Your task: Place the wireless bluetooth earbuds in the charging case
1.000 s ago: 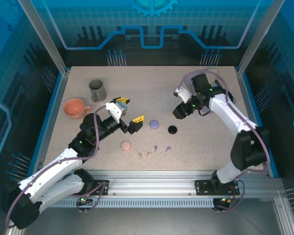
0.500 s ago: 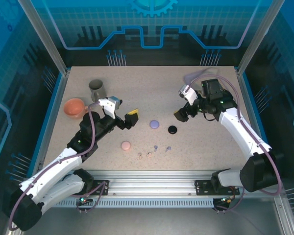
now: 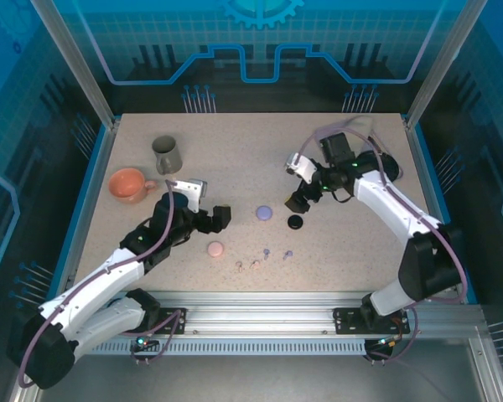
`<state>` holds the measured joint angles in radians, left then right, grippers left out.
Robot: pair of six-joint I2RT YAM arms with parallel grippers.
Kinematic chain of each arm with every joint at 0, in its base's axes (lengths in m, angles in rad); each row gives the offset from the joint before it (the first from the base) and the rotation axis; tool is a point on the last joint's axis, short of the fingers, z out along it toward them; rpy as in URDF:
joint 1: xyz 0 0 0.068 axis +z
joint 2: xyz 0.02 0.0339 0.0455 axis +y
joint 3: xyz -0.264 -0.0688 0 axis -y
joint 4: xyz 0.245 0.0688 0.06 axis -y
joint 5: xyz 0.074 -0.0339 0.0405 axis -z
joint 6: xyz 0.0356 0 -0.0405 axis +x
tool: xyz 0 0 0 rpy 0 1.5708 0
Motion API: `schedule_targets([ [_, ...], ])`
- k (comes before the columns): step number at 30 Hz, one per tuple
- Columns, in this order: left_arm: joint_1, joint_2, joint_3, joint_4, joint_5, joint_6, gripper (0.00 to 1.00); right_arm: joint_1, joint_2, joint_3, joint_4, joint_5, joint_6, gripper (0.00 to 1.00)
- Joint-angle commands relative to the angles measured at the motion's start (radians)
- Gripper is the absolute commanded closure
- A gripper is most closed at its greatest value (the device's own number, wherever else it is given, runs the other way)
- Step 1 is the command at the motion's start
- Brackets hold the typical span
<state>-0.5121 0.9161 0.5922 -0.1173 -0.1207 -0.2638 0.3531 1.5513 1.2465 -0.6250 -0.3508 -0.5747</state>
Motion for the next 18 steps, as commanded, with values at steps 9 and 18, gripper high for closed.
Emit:
schedule_targets([
  [9,0.102,-0.002,0.048,-0.139,-0.024,-0.115,0.01,0.171,0.343,0.296,-0.206,0.178,-0.115,0.0],
  [18,0.259,-0.024,0.041,-0.146,0.107,-0.167,0.01,0.27,0.518,0.418,-0.279,0.304,-0.227,0.0],
])
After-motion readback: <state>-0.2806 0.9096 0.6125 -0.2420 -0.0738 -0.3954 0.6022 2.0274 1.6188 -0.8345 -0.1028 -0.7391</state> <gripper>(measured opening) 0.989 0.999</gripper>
